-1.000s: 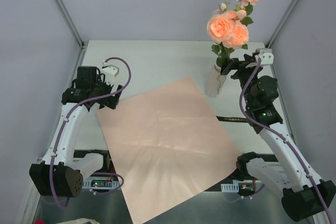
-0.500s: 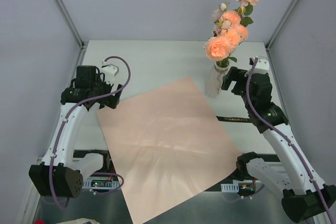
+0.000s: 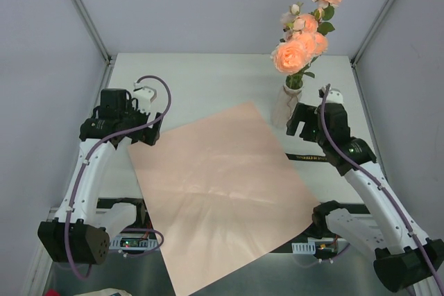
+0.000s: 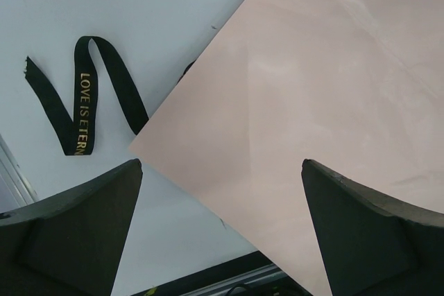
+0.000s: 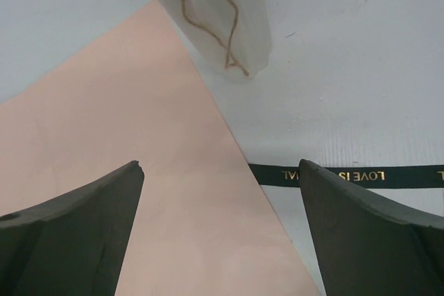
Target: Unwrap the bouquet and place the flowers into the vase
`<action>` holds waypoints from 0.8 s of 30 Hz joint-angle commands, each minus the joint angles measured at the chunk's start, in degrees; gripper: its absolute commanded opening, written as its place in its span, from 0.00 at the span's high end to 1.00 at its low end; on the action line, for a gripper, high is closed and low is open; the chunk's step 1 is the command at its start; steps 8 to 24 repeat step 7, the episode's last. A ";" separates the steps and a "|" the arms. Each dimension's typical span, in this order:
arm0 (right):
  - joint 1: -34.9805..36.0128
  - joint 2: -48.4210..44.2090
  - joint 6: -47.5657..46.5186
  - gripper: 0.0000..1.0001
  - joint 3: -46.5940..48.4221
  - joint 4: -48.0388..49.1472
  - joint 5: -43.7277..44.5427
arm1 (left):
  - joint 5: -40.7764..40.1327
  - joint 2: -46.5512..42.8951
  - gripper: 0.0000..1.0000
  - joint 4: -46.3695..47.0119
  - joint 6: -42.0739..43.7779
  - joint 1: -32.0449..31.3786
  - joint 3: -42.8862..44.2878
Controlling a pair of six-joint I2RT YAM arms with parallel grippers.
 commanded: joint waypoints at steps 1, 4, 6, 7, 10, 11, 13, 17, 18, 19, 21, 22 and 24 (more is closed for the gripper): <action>0.98 0.03 -0.23 0.04 -0.92 1.80 -4.37 | 2.13 -0.67 0.01 -0.57 -1.78 0.64 -0.95; 1.77 1.61 -0.58 0.04 -0.83 1.73 -4.20 | 2.83 -0.49 0.01 -0.48 -1.69 0.64 -1.21; 2.12 2.23 -0.58 0.04 -1.09 1.55 -3.85 | 3.35 -0.14 0.01 -0.39 -1.69 0.64 -1.65; 2.13 2.15 -0.58 0.04 -1.44 2.07 -3.85 | 3.53 -0.05 0.01 0.22 -1.69 0.64 -1.91; 2.13 2.15 -0.58 0.04 -1.44 2.07 -3.85 | 3.53 -0.05 0.01 0.22 -1.69 0.64 -1.91; 2.13 2.15 -0.58 0.04 -1.44 2.07 -3.85 | 3.53 -0.05 0.01 0.22 -1.69 0.64 -1.91; 2.13 2.15 -0.58 0.04 -1.44 2.07 -3.85 | 3.53 -0.05 0.01 0.22 -1.69 0.64 -1.91; 2.13 2.15 -0.58 0.04 -1.44 2.07 -3.85 | 3.53 -0.05 0.01 0.22 -1.69 0.64 -1.91; 2.13 2.15 -0.58 0.04 -1.44 2.07 -3.85 | 3.53 -0.05 0.01 0.22 -1.69 0.64 -1.91; 2.13 2.15 -0.58 0.04 -1.44 2.07 -3.85 | 3.53 -0.05 0.01 0.22 -1.69 0.64 -1.91; 2.13 2.15 -0.58 0.04 -1.44 2.07 -3.85 | 3.53 -0.05 0.01 0.22 -1.69 0.64 -1.91; 2.13 2.15 -0.58 0.04 -1.44 2.07 -3.85 | 3.53 -0.05 0.01 0.22 -1.69 0.64 -1.91; 2.13 2.15 -0.58 0.04 -1.44 2.07 -3.85 | 3.53 -0.05 0.01 0.22 -1.69 0.64 -1.91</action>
